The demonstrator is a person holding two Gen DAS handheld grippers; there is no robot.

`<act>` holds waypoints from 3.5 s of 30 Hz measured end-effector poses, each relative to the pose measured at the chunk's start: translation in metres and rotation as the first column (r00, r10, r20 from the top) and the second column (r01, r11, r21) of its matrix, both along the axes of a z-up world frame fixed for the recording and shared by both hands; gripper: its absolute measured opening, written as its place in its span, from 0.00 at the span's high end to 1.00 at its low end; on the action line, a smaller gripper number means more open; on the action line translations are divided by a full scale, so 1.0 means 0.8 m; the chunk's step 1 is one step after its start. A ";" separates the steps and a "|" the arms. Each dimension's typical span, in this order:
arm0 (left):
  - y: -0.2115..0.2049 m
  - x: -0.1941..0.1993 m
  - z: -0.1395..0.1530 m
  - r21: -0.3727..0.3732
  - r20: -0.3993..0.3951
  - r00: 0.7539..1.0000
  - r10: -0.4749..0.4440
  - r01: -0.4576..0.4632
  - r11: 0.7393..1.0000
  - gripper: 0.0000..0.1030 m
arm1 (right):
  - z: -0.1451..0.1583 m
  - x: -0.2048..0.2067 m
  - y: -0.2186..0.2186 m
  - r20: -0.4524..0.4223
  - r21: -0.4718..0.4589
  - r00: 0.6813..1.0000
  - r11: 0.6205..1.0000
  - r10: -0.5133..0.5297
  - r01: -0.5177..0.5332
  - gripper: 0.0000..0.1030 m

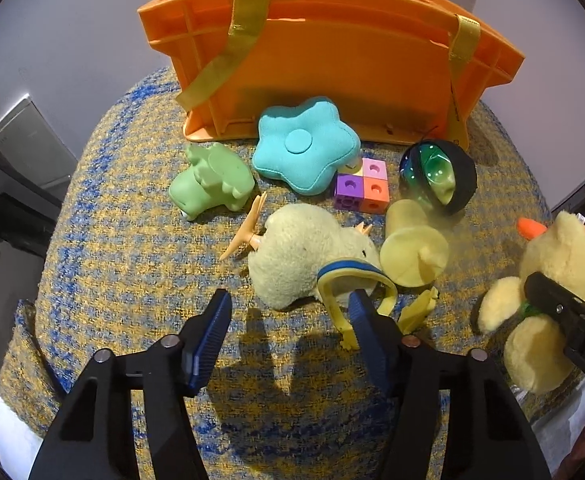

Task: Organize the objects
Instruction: 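Lift the plush duck with the right tool while the left tool grasps the yellow ring toy, then carry duck and ring toy over the orange bin and open both tools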

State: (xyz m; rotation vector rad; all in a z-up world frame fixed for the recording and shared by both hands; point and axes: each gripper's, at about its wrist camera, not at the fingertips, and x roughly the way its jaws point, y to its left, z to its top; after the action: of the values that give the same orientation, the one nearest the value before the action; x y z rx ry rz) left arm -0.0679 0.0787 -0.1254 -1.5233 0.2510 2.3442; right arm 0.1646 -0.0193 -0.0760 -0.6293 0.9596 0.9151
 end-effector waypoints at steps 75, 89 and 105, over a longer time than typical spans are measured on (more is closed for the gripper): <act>0.022 -0.075 0.203 0.221 -0.250 0.754 -0.607 0.655 0.723 0.94 | 0.193 -0.075 0.110 0.209 0.242 0.960 0.942 0.184 -0.233 0.50; 0.082 -0.117 0.213 0.221 -0.293 0.744 -0.600 0.663 0.715 0.94 | 0.200 -0.059 0.190 0.249 0.251 0.951 0.936 0.183 -0.246 0.50; 0.152 -0.145 0.184 0.203 -0.250 0.738 -0.627 0.673 0.711 0.93 | 0.169 -0.023 0.262 0.230 0.201 0.958 0.955 0.172 -0.220 0.50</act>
State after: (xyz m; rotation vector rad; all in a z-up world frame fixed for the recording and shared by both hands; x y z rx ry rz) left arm -0.1839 0.2003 0.0221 -0.8926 0.4021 1.8192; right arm 0.1462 0.1907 0.0590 -0.6210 0.6002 1.0937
